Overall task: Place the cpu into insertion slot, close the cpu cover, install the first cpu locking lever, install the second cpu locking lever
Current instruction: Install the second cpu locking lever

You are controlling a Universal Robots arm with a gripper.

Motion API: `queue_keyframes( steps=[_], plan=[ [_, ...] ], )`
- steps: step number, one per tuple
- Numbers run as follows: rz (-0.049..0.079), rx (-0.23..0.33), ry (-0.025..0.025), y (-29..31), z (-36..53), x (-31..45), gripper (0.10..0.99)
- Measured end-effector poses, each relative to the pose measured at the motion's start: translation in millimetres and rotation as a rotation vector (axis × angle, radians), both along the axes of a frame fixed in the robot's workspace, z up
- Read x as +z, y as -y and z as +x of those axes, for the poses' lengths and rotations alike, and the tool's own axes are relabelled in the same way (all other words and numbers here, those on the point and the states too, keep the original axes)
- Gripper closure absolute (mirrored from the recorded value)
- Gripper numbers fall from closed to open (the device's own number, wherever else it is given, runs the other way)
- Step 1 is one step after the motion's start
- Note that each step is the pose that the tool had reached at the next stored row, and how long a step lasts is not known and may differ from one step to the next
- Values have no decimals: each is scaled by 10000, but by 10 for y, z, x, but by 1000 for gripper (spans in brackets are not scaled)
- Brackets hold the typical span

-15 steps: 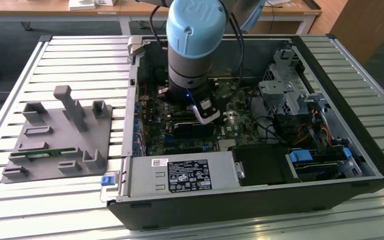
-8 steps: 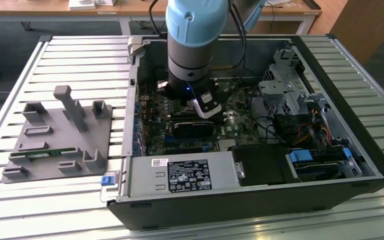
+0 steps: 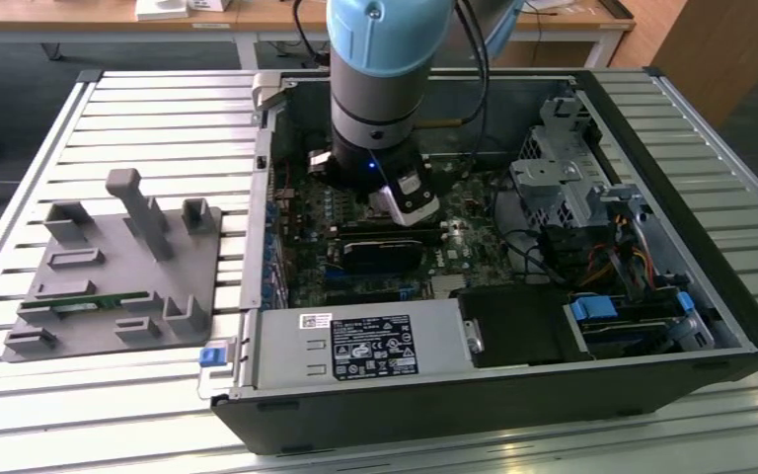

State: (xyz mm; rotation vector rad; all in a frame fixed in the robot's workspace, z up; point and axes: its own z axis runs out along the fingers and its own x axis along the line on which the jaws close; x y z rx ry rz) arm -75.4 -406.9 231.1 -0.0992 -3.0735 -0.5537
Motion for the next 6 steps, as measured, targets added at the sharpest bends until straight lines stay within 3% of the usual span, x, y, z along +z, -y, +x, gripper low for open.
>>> queue_keyframes(
  steps=[6],
  plan=[
    [-1,0,-2,0,-1,1,980]
  ],
)
